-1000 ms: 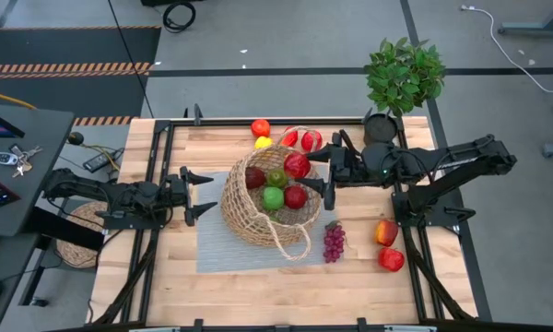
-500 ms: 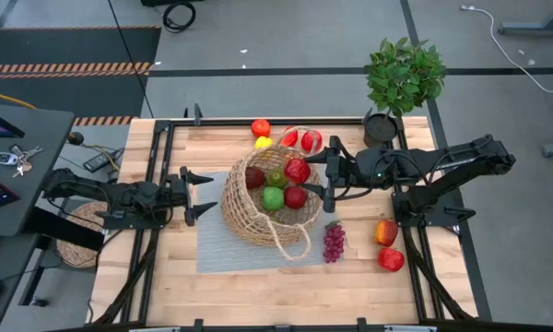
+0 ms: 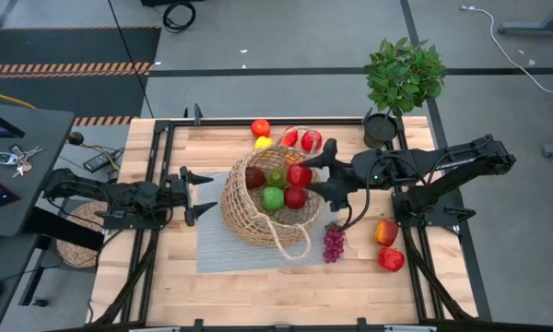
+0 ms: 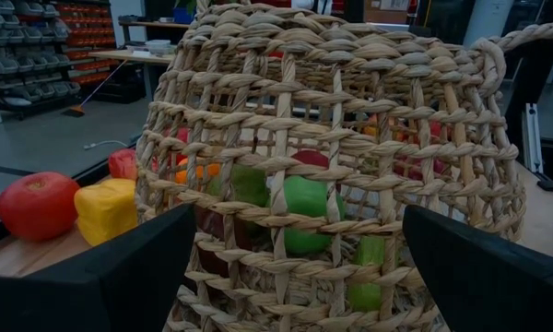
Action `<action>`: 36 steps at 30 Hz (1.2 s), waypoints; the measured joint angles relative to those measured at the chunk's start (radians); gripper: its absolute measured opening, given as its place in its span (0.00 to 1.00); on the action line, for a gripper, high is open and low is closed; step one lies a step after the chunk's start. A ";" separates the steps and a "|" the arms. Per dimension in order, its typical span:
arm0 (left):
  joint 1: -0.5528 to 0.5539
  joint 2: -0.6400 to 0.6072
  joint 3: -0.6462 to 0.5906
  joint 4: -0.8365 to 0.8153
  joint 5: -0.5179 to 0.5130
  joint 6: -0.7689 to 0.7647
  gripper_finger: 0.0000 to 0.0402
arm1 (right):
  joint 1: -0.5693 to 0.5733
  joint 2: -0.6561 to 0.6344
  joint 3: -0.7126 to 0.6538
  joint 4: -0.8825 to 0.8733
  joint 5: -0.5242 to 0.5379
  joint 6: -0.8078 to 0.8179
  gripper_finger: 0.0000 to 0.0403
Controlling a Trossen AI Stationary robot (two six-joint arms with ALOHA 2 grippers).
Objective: Build produce basket
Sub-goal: Put the bottom left red apple into the mesh basket
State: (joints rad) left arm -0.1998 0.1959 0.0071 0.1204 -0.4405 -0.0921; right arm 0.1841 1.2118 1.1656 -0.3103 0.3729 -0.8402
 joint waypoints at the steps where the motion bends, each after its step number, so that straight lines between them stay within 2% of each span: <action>1: 0.000 0.000 0.000 0.000 0.000 0.000 0.98 | 0.000 0.000 0.000 0.000 0.000 -0.023 0.70; 11: 0.000 0.000 0.000 0.000 0.000 0.000 0.98 | 0.000 0.000 0.000 0.000 0.000 -0.021 0.70; 16: 0.000 0.000 0.000 0.000 0.000 0.000 0.98 | 0.000 0.003 -0.002 0.004 -0.002 0.032 0.70; 22: 0.000 0.000 0.000 0.000 0.000 0.000 0.98 | 0.000 0.092 -0.024 0.018 0.001 0.097 0.70; 25: 0.000 0.000 0.000 0.000 0.000 0.000 0.98 | -0.004 0.166 -0.024 0.098 0.009 0.098 0.70; 28: 0.000 0.000 0.000 0.000 0.000 0.000 0.98 | -0.005 0.243 -0.024 0.227 0.063 0.097 0.70; 32: 0.000 0.000 0.000 0.000 0.000 0.000 0.98 | -0.005 0.327 -0.024 0.410 0.200 0.097 0.70; 36: 0.000 0.000 0.000 0.000 0.000 0.000 0.98 | -0.011 0.380 -0.024 0.485 0.338 0.081 0.70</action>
State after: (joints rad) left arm -0.2001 0.1959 0.0071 0.1204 -0.4407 -0.0925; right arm 0.1734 1.5920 1.1412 0.1748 0.7107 -0.7593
